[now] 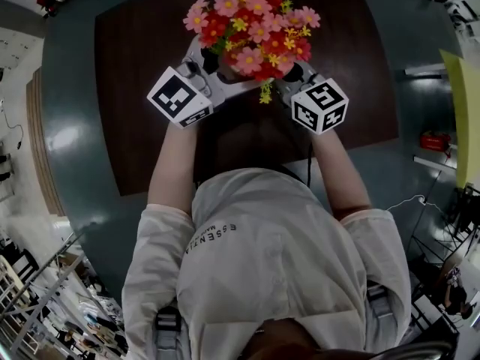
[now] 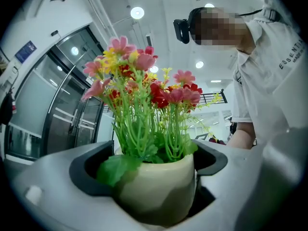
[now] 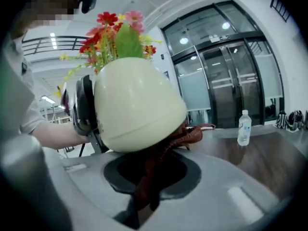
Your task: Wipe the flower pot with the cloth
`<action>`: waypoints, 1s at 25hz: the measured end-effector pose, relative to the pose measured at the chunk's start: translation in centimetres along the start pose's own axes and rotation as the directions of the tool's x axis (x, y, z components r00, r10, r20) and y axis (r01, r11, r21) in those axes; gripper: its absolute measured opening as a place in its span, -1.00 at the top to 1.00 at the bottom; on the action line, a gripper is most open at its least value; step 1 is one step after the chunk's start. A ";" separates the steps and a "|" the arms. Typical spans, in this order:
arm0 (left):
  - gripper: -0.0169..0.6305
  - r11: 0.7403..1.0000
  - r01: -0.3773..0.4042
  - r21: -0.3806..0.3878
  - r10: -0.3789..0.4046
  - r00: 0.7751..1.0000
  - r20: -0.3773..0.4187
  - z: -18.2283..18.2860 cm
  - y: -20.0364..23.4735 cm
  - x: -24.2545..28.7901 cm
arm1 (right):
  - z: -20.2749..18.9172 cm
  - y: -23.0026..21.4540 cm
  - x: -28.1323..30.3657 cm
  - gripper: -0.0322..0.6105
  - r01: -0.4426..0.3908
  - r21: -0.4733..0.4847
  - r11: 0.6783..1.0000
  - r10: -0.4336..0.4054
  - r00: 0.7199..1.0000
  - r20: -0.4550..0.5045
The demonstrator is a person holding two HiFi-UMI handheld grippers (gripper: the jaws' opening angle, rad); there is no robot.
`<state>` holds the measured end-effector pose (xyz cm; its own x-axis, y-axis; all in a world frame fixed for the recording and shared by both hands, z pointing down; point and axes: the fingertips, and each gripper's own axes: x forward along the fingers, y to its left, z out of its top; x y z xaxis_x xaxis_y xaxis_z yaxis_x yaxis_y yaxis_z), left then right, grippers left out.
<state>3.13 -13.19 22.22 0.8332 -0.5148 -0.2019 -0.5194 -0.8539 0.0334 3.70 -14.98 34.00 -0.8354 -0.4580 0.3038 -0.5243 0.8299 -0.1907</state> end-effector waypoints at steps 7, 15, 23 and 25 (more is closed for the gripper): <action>-0.67 1.000 0.000 -0.010 0.000 1.000 -0.009 -0.2 0.0 -0.2 | -1.0 5.8 2.3 0.73 -0.170 -0.105 0.980 0.170 0.985 -0.016; -0.67 1.000 -0.024 -0.014 0.024 1.000 -0.012 -0.5 0.1 -0.3 | -3.0 7.9 1.3 0.73 -0.280 -0.151 0.948 0.275 0.960 -0.051; -0.67 0.997 -0.083 -0.011 0.082 0.994 -0.075 -1.9 0.3 -1.3 | -6.7 -2.4 -3.4 0.73 0.022 0.134 0.991 0.000 0.987 -0.160; -0.67 0.995 -0.093 -0.023 0.090 0.991 -0.098 -3.4 0.3 -1.7 | -6.6 -4.6 -4.3 0.73 0.097 0.172 0.980 -0.069 0.985 -0.159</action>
<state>2.17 -12.82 25.88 0.7977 -0.5945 -0.1010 -0.5899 -0.8041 0.0741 10.80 -14.76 39.71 -0.7603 -0.4581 0.4606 -0.6233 0.7143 -0.3183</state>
